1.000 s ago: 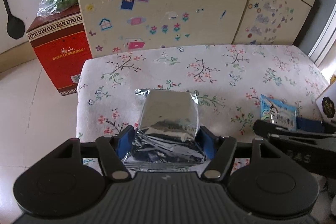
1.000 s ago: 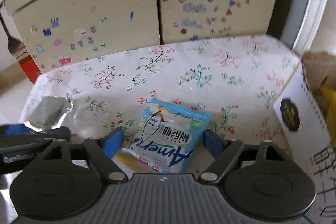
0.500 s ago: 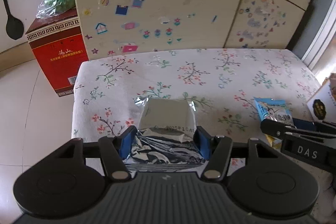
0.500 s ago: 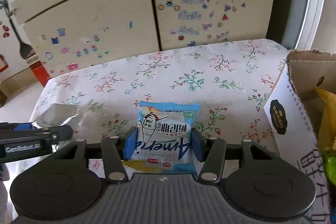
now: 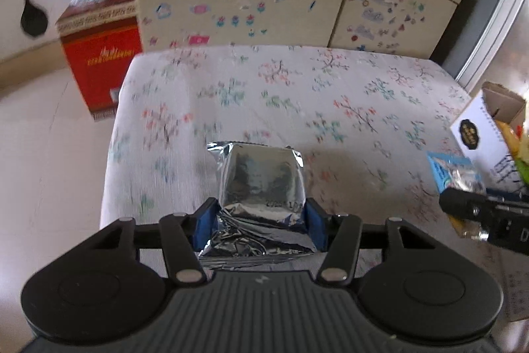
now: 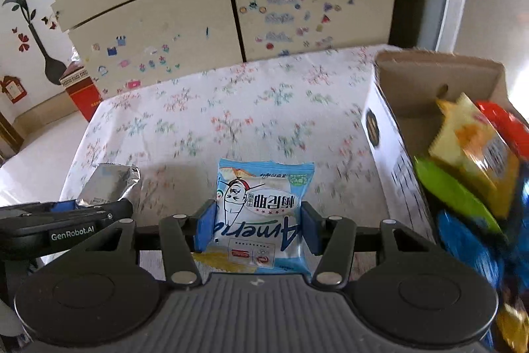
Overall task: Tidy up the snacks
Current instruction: 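Carry the silver foil bag and blue Amerta packet to the box with both grippers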
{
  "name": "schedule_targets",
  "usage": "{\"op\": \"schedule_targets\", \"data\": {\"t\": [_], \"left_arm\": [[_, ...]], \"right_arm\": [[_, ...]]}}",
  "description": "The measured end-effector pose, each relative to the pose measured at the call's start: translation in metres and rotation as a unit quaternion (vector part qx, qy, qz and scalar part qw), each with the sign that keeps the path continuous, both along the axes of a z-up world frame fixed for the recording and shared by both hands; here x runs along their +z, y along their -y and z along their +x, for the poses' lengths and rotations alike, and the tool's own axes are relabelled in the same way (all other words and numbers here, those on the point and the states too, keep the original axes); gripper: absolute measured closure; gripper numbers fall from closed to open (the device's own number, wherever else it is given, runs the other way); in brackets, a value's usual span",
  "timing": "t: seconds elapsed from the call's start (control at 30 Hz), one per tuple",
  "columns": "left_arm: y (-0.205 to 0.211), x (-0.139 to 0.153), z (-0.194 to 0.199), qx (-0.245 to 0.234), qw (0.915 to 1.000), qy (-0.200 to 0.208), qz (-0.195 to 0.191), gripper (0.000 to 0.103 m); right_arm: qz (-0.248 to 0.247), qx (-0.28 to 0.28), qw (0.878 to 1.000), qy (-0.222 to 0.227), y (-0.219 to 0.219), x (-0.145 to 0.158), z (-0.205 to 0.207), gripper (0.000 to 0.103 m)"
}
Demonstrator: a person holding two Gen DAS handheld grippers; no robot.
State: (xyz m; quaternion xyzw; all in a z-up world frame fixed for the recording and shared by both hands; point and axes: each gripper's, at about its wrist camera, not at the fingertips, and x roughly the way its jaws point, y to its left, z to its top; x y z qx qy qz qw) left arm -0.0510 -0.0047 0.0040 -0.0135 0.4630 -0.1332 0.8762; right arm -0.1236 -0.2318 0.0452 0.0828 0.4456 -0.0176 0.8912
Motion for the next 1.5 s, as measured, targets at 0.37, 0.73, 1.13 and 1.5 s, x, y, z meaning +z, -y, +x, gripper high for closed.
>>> {"op": "schedule_targets", "data": {"t": [0.37, 0.73, 1.13, 1.5], "left_arm": [[0.005, -0.002, -0.018, -0.001, 0.9994, 0.027, 0.020, 0.029], [0.017, -0.005, -0.017, -0.001, 0.9967, 0.042, 0.069, 0.045], [0.025, 0.024, -0.055, 0.000, 0.9989, 0.045, 0.011, 0.045], [0.041, 0.049, -0.098, -0.022, 0.9961, 0.083, 0.023, 0.045]], "right_arm": [[0.027, -0.008, 0.999, -0.016, 0.005, -0.002, -0.015, 0.043], [0.035, 0.004, 0.999, -0.019, 0.000, -0.006, -0.014, 0.043], [0.025, 0.018, 0.999, 0.008, 0.010, 0.016, -0.037, 0.043], [0.024, 0.043, 0.998, 0.044, 0.024, 0.038, -0.074, 0.043]]}}
